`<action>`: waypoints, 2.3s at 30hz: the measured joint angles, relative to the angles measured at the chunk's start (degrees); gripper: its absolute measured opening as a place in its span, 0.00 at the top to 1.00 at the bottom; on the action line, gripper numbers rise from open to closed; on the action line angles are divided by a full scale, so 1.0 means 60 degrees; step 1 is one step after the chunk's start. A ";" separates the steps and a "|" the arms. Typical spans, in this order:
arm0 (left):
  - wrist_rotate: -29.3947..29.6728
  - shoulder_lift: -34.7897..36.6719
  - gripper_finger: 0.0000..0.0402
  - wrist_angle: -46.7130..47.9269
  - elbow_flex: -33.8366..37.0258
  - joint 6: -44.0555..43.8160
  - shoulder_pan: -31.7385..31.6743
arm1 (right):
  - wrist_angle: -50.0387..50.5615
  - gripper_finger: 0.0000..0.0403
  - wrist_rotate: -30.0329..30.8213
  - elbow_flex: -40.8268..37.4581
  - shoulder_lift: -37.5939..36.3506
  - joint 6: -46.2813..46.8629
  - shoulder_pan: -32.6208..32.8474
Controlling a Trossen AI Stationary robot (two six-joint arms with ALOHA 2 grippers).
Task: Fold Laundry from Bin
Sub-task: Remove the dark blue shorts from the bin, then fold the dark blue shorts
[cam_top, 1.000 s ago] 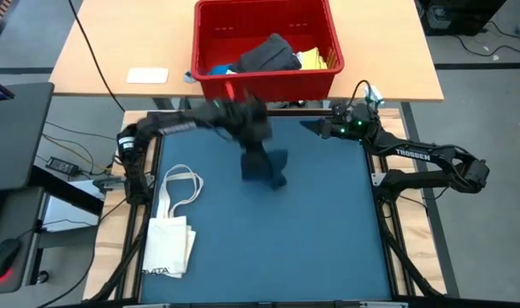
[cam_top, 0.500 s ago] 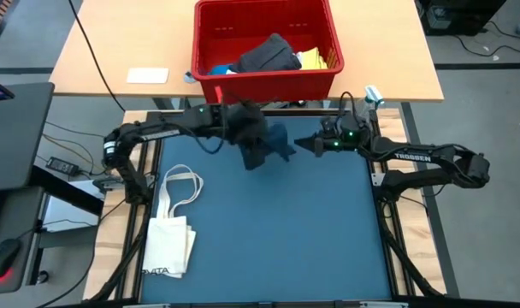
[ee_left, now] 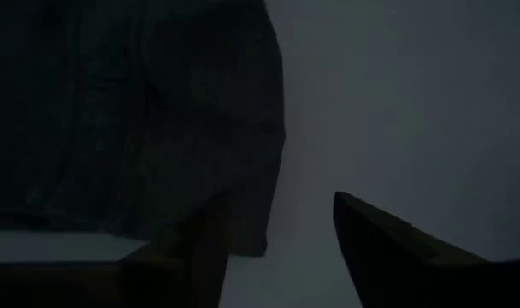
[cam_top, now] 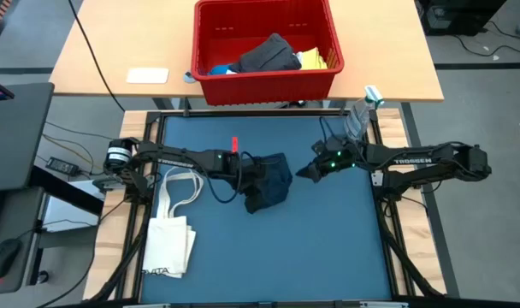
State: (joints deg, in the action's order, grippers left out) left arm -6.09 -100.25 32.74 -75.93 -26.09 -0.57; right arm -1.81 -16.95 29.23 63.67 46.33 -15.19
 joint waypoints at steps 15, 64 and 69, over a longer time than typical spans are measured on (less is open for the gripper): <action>0.0487 0.1703 0.43 0.0658 0.1059 0.0698 -0.1175 | -0.2976 0.61 0.0371 0.0914 0.3839 0.1243 0.0216; -0.0014 0.0765 0.74 -0.4799 0.4164 -0.1262 -0.1154 | -0.0602 0.96 0.0723 0.3056 0.5497 0.1024 0.0646; -0.0112 0.1313 0.86 -0.4839 0.4158 -0.0860 -0.1183 | 0.0315 0.96 0.1667 0.3056 0.4495 0.0640 0.0725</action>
State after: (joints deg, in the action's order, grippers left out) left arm -6.76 -92.37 3.70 -50.98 -31.25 -7.67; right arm 0.08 -6.95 47.57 90.64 50.16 -10.84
